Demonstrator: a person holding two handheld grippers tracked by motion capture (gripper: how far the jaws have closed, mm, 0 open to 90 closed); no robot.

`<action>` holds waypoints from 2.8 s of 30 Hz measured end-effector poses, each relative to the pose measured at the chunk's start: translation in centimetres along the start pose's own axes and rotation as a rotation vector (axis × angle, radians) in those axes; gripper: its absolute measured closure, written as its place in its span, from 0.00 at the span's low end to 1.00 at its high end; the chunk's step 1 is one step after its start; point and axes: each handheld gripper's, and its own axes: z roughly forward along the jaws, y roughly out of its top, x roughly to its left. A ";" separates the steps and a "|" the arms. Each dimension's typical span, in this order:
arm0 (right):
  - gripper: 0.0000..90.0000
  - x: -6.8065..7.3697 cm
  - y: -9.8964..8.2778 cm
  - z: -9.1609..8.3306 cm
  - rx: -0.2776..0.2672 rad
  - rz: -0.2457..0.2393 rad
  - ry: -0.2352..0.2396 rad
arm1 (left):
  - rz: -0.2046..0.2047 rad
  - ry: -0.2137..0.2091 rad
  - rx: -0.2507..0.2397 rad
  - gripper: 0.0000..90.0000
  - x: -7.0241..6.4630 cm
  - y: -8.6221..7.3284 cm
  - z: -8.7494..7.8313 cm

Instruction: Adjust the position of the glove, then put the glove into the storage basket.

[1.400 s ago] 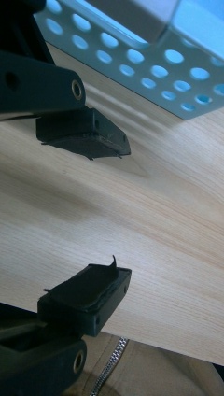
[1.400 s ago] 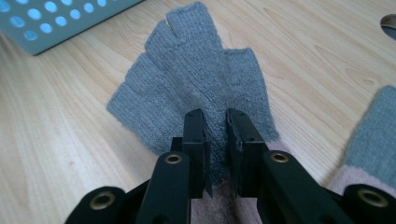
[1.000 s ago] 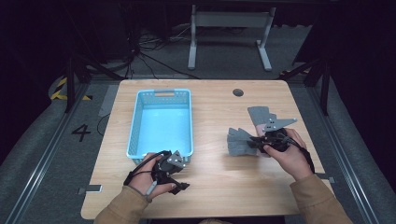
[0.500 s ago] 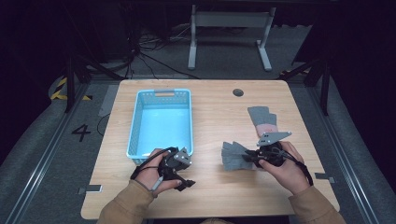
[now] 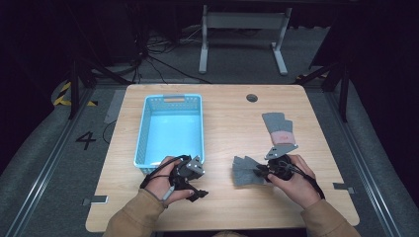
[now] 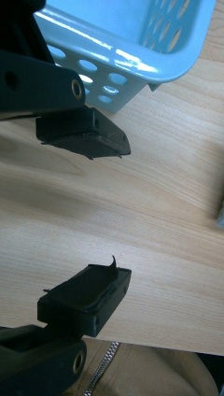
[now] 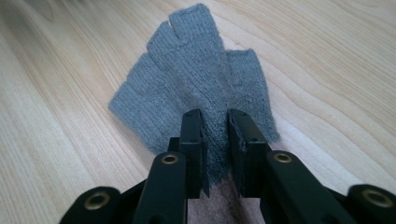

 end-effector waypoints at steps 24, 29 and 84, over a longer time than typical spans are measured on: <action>0.96 -0.7 0.2 -1.8 -0.054 -0.021 -0.009 | 0.000 0.005 -0.011 0.40 0.1 0.1 -0.2; 0.99 -1.8 0.0 -3.0 -0.087 0.036 -0.026 | 0.005 0.001 -0.017 0.40 -0.1 0.2 -0.2; 0.99 -11.9 0.5 3.8 -0.048 0.258 -0.195 | -0.143 0.075 -0.030 0.39 -1.2 -4.8 -2.5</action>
